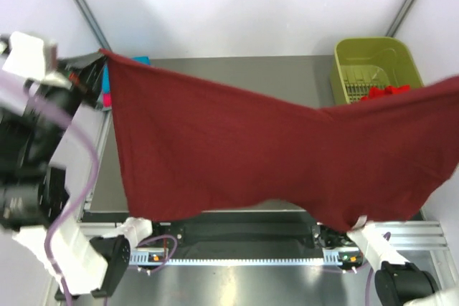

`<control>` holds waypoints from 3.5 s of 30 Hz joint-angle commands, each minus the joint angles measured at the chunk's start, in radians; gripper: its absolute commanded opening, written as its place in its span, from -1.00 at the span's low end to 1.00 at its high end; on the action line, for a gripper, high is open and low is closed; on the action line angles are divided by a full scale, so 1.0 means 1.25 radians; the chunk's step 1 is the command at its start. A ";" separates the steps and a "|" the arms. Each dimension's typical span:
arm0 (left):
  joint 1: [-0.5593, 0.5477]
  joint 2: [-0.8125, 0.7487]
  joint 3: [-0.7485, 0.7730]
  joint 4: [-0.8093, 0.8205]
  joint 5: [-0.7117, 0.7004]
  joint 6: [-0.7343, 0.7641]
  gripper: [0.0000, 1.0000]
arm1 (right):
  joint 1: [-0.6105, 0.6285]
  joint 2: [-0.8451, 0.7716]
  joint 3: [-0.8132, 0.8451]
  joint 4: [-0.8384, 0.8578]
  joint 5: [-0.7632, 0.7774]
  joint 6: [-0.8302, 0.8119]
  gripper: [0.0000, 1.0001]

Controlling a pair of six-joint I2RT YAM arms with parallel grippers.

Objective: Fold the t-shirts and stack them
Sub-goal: Flatten the tshirt out, then fold the tshirt

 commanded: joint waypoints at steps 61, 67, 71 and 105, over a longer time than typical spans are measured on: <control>-0.047 1.068 0.028 0.470 -0.397 0.213 -1.00 | 0.096 1.400 0.246 0.499 0.154 -0.124 -1.00; -0.038 1.012 -0.044 0.479 -0.402 0.195 -1.00 | 0.117 1.401 0.261 0.512 0.132 -0.126 -1.00; -0.032 1.008 -0.038 0.481 -0.404 0.196 -1.00 | 0.131 1.415 0.266 0.532 0.129 -0.135 -1.00; -0.010 0.888 -0.126 0.358 -0.235 0.228 -1.00 | 0.122 0.869 -0.321 0.229 -0.003 -0.095 -1.00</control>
